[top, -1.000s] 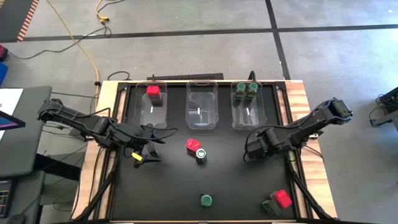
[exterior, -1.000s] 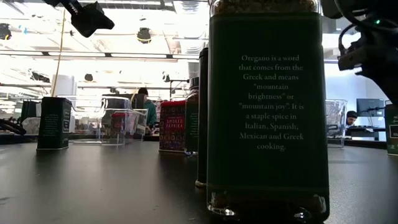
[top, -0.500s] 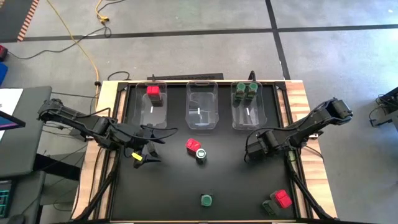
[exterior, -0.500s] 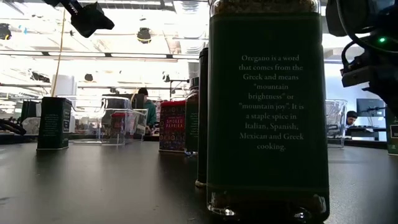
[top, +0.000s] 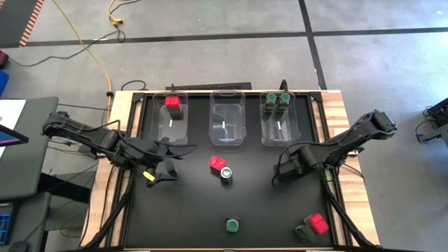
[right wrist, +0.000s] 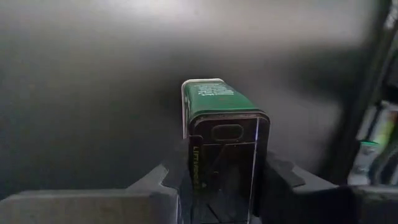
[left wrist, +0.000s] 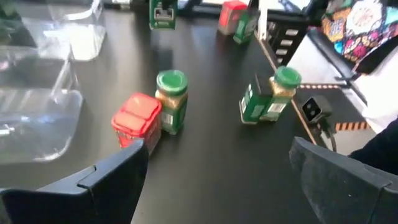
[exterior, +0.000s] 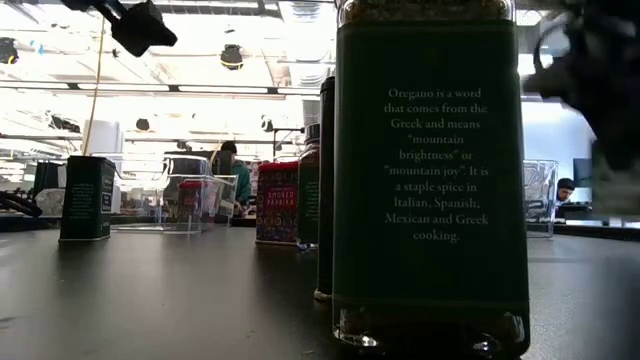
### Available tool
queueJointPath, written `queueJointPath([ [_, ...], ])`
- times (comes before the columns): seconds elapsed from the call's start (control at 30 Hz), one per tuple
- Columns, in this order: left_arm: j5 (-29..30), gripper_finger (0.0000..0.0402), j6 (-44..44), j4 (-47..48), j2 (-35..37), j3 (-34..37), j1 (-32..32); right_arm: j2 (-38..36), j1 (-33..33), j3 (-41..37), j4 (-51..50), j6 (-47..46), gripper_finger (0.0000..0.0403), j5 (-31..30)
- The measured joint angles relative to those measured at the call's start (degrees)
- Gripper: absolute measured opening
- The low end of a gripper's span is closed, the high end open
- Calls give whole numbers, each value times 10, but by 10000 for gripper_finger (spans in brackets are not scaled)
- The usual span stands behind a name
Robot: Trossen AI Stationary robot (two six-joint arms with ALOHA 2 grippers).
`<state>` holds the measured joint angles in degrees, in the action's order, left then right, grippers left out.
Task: Sort spices by type
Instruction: Put the black seasoning can into the middle transparent bin
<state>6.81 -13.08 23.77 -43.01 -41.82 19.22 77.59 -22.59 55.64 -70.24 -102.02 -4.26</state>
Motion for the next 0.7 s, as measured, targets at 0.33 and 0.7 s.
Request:
queueJointPath([
  [0.33,31,376,98,0,88,0,0,0,-8,166,51,142,143,-203],
  [0.7,90,376,55,24,93,0,0,7,208,241,236,630,143,-181],
])
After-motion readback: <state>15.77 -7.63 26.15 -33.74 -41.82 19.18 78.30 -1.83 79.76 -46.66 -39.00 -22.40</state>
